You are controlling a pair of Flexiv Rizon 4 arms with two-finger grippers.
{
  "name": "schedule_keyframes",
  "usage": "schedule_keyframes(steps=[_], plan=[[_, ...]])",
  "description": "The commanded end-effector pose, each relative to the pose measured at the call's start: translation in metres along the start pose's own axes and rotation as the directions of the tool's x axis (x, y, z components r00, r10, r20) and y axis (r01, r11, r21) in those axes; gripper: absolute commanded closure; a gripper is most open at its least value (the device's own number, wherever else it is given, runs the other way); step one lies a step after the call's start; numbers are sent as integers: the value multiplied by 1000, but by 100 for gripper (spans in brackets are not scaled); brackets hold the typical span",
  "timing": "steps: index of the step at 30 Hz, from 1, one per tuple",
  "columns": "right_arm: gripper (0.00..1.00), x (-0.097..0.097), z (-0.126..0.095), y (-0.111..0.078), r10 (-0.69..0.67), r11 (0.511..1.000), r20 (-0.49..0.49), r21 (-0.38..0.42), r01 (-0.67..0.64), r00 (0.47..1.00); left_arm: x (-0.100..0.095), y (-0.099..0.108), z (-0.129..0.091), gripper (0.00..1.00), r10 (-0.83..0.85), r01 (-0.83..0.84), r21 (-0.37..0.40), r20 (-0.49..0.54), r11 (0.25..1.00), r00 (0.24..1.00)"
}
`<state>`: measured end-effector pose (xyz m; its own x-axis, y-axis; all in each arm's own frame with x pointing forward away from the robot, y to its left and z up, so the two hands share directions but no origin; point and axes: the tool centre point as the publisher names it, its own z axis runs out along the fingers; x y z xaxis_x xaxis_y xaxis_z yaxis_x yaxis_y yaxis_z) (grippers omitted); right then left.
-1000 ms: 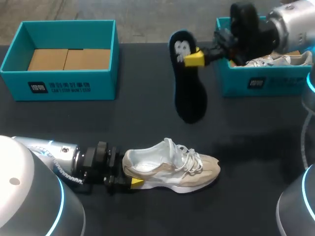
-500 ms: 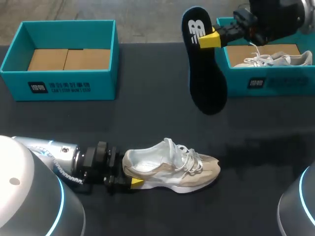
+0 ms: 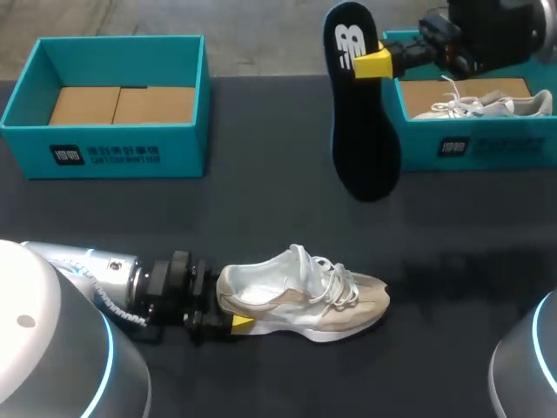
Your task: Take the shoe out of the shoebox, open the shoe tongue, remove and reinsert the insole, then place the shoe into the shoebox
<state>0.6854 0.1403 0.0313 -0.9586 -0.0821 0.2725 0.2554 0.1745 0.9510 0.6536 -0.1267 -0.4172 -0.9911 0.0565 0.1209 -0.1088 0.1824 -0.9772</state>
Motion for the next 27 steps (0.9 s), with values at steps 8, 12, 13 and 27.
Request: schedule_keyframes(steps=[8,12,13,27], plan=[[100,51,-11,-19,20,997,69,-75,-15,997,-1,2,0,100,-1,1,0,-1,1000,1000],[100,51,-11,-19,20,997,69,-75,-15,997,-1,2,0,100,-1,1,0,-1,1000,1000],[100,51,-11,-19,20,997,69,-75,-15,997,-1,2,0,100,-1,1,0,-1,1000,1000],[100,64,-11,-20,38,994,61,-103,-31,997,-1,2,0,100,-1,1,0,-1,1000,1000]])
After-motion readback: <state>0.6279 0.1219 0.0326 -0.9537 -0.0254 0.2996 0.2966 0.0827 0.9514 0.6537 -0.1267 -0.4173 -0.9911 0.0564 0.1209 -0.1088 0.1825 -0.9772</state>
